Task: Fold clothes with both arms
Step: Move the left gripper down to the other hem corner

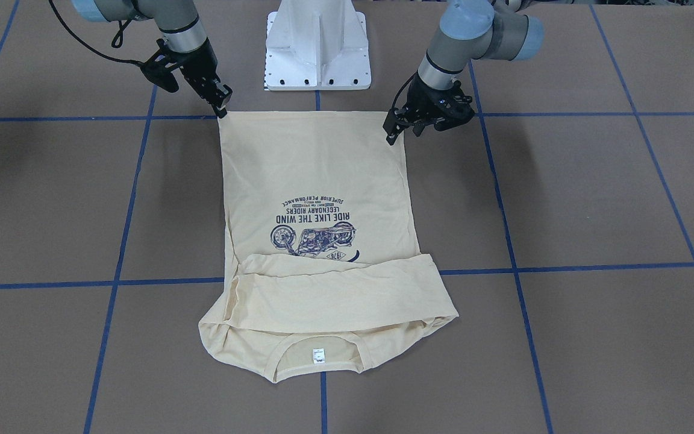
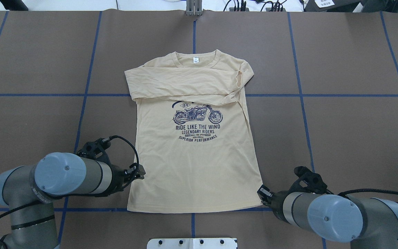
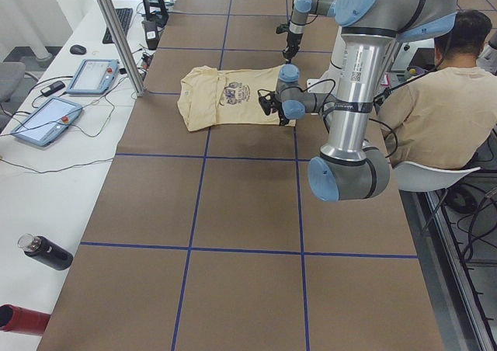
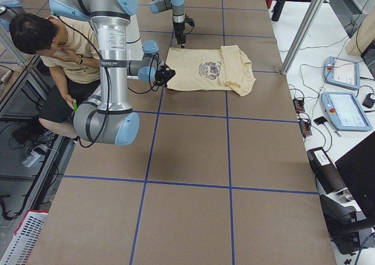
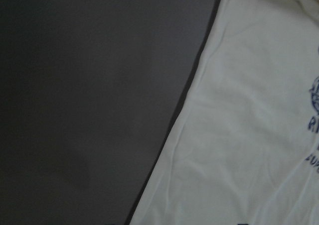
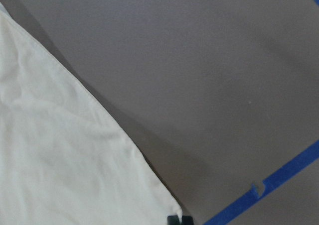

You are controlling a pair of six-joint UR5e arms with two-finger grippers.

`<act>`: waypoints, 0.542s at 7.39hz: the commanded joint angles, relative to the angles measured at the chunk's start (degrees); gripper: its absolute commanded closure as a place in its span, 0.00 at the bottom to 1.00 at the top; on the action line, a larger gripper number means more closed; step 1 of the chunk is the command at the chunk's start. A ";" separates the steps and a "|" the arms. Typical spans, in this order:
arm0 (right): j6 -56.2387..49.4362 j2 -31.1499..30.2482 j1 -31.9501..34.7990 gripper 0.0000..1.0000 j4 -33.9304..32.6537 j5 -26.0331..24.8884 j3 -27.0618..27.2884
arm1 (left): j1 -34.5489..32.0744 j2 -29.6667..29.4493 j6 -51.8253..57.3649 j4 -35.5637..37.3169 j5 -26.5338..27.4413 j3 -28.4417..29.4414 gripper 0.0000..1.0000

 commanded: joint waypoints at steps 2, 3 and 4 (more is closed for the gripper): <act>0.04 -0.04 0.07 1.00 0.00 0.00 0.01 | 4.59 2.72 -3.36 0.02 1.00 -2.50 0.28; 0.04 0.05 0.07 1.00 0.00 0.00 0.01 | 5.47 2.91 -4.58 0.02 2.13 -2.60 0.34; 0.04 0.05 -0.01 1.00 0.00 0.00 0.01 | 5.74 2.91 -4.85 0.02 2.32 -2.60 0.36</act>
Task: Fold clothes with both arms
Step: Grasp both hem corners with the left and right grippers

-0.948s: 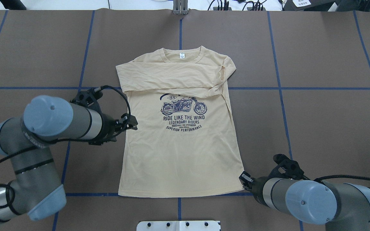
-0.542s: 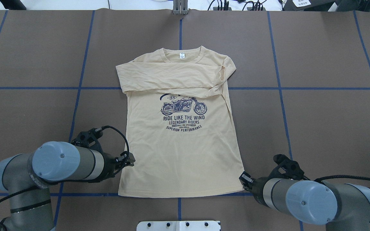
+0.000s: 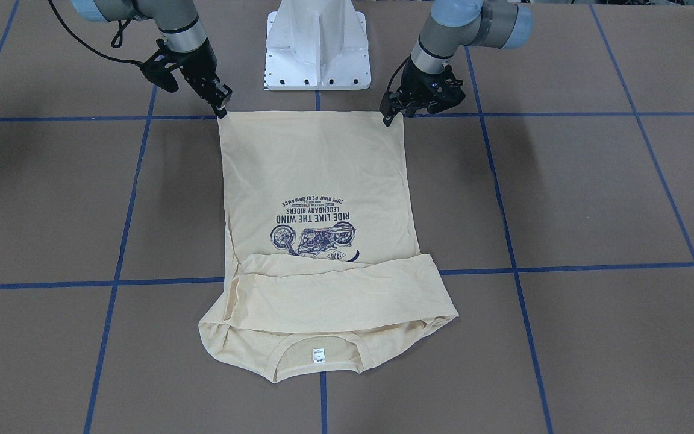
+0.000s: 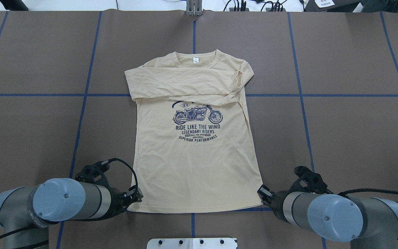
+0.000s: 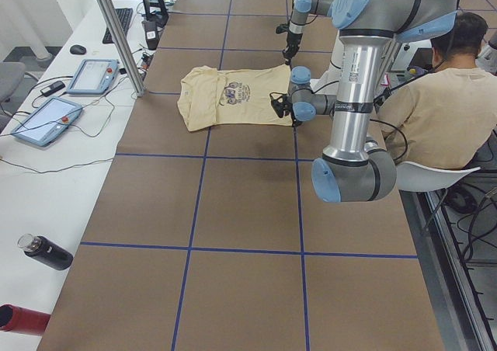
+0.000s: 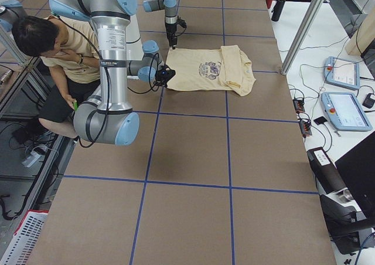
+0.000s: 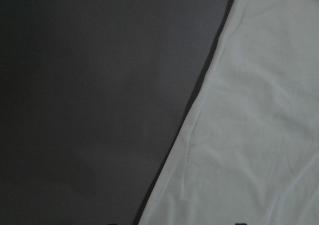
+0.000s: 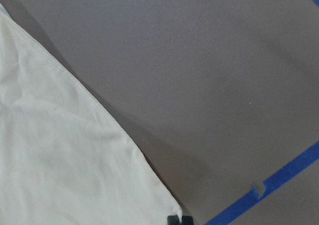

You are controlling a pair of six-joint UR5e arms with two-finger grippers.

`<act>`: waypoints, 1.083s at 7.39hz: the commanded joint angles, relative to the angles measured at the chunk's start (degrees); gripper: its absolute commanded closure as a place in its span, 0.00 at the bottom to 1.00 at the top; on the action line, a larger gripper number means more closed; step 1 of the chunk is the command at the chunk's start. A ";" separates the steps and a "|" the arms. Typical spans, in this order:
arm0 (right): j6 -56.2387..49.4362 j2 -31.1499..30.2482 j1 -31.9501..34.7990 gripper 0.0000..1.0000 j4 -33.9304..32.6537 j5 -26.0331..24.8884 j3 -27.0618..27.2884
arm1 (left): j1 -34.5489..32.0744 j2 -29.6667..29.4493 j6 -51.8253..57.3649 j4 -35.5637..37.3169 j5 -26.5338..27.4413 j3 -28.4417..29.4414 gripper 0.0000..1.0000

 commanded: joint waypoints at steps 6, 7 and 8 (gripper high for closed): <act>0.00 -0.49 0.11 1.00 0.00 0.00 0.09 | 0.74 1.29 -0.91 0.27 0.69 -0.23 1.00; 0.00 -0.49 0.11 1.00 0.00 0.00 0.09 | 0.74 1.29 -1.17 0.27 0.69 -0.84 1.00; 0.00 -0.49 0.11 1.00 0.00 0.00 0.09 | 0.65 2.25 -1.35 0.27 0.60 -2.85 1.00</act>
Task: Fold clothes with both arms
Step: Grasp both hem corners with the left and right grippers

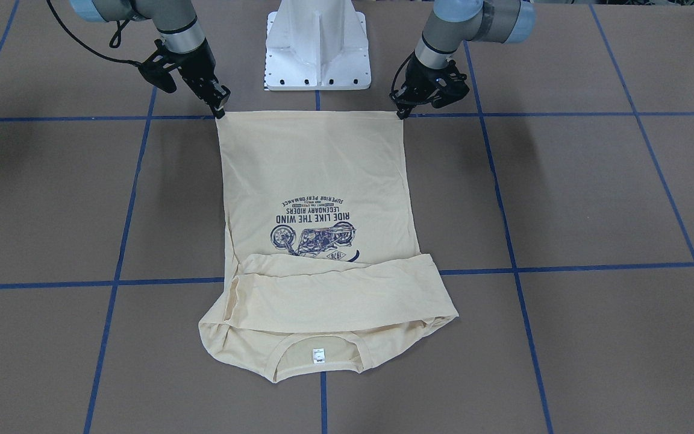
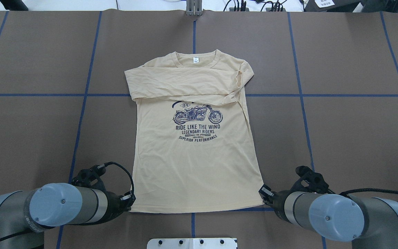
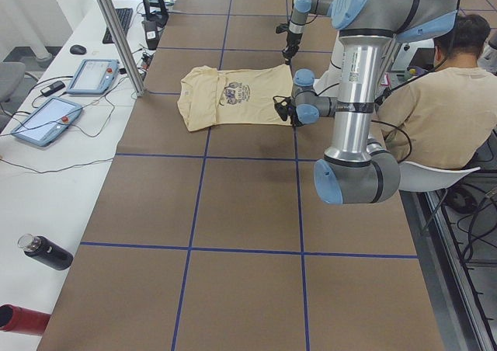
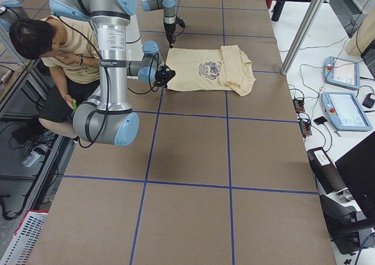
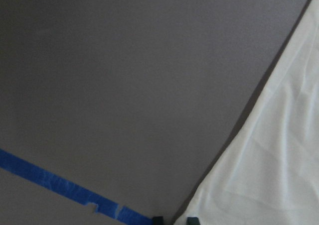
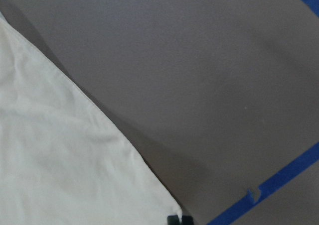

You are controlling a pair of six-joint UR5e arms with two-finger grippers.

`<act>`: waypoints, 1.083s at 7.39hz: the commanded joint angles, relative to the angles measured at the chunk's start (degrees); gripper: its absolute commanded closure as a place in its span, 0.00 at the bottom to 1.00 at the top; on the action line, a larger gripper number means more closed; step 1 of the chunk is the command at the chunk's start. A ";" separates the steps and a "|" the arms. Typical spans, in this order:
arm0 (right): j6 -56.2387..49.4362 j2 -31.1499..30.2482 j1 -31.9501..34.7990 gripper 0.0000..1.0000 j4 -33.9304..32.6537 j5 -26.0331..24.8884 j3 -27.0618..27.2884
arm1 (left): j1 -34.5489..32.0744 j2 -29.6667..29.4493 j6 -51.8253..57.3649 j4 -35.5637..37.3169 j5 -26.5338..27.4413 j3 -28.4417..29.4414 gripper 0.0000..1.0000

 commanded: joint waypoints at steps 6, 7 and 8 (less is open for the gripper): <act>4.81 -5.39 -3.31 1.00 0.00 3.96 8.71 | 0.97 2.36 -1.30 5.52 -4.81 -11.37 1.00; 5.79 -5.65 -4.55 1.00 0.00 3.96 10.02 | 2.45 2.19 -1.65 7.89 -4.82 -12.52 1.00; 5.97 -6.70 -5.35 1.00 0.00 4.04 11.34 | 4.12 2.19 -3.48 8.17 -4.73 -13.31 1.00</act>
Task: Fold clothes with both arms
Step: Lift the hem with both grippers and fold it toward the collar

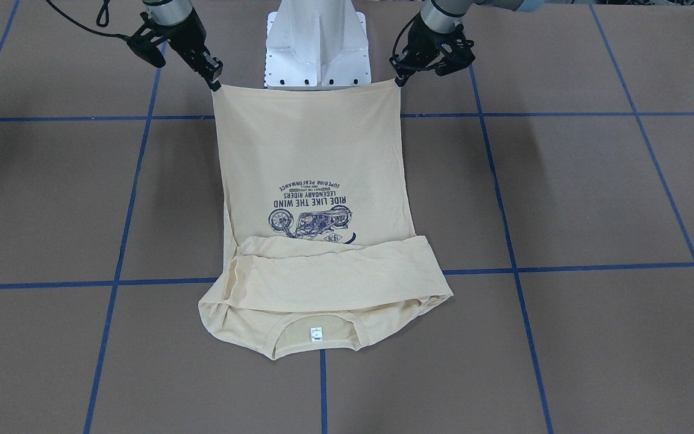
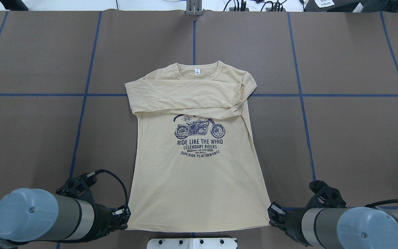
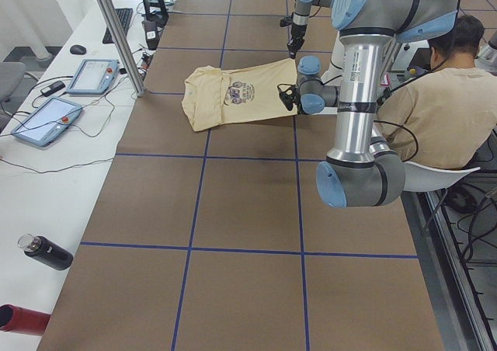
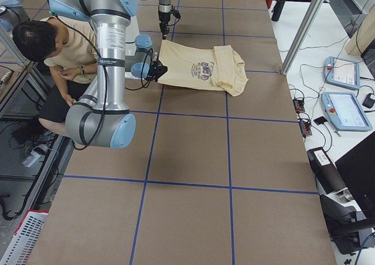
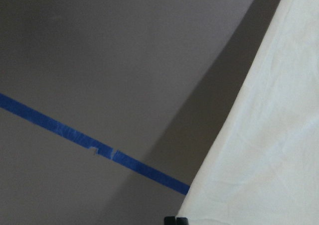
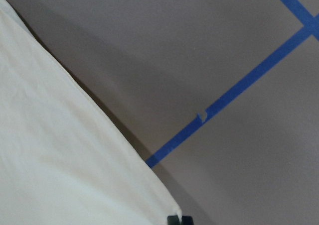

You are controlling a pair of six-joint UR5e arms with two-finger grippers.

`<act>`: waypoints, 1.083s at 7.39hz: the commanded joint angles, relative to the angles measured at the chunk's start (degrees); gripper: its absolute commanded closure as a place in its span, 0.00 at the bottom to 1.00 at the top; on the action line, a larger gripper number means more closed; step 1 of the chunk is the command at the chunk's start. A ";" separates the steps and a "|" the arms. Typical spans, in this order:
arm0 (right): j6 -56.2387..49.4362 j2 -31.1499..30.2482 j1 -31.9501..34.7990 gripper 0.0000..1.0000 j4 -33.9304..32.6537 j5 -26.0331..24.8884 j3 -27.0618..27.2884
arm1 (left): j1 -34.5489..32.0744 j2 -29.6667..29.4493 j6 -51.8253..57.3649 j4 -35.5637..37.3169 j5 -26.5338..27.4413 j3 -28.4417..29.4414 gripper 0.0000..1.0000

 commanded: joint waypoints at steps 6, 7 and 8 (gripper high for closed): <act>-12.52 17.79 20.38 1.00 -19.25 11.88 -4.91 | -18.32 -6.07 19.73 1.98 -4.24 2.16 1.00; -18.50 24.41 25.73 1.00 -24.81 14.32 -9.83 | -22.65 -9.33 22.31 1.72 -6.35 8.74 1.00; -25.52 25.08 30.92 1.00 -25.13 17.13 -13.36 | -26.35 -12.40 25.47 1.02 -6.54 14.12 1.00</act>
